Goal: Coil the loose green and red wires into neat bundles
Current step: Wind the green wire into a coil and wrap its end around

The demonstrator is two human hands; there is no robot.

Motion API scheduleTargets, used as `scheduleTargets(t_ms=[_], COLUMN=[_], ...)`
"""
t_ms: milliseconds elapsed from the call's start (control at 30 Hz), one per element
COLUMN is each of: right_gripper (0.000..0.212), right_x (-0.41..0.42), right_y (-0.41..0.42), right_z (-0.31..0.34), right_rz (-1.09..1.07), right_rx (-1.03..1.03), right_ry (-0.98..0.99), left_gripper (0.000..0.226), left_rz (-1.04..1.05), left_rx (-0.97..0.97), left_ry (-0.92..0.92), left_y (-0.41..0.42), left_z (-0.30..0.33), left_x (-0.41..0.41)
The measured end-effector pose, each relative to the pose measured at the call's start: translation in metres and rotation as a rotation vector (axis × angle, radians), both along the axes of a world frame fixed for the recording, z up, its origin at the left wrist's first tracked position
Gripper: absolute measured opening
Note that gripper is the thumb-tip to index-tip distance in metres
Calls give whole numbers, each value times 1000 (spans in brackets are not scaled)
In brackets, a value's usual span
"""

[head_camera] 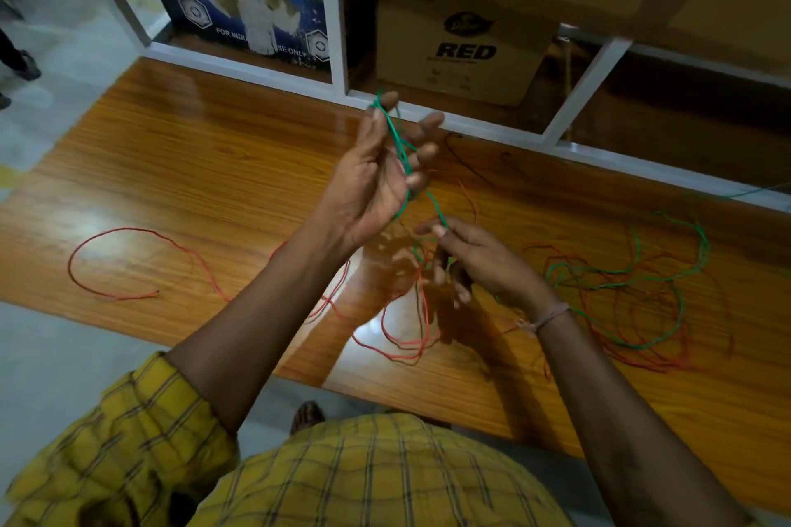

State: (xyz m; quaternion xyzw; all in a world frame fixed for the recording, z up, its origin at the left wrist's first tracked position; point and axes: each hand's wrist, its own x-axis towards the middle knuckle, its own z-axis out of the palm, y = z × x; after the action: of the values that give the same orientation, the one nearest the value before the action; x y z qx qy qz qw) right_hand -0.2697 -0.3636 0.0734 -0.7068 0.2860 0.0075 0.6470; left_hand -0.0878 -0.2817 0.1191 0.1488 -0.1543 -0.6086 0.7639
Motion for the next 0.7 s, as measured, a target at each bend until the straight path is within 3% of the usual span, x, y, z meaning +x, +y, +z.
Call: scheduleTargets(t_ms=[133, 267, 333, 467, 567, 700], right_gripper=[25, 38, 40, 22, 21, 40], right_x=[-2, -3, -4, -10, -17, -13], right_y=[7, 1, -6, -23, -40, -66], right_z=[5, 17, 27, 54, 70, 74], right_rz=[157, 354, 429, 366, 186, 133], right_rx=[-111, -301, -353, -137, 63, 384], right_ry=[19, 26, 6, -154, -357, -466], left_gripper=[19, 18, 25, 33, 25, 22], left_rz=[225, 384, 408, 387, 251, 31], left_rx=[168, 492, 552, 476, 479, 461], left_ry=[-209, -808, -1076, -1578, -1647, -1514], left_y=[-11, -18, -20, -16, -5, 12], left_z=[10, 11, 1, -26, -29, -16], left_x=[10, 6, 6, 13, 16, 10])
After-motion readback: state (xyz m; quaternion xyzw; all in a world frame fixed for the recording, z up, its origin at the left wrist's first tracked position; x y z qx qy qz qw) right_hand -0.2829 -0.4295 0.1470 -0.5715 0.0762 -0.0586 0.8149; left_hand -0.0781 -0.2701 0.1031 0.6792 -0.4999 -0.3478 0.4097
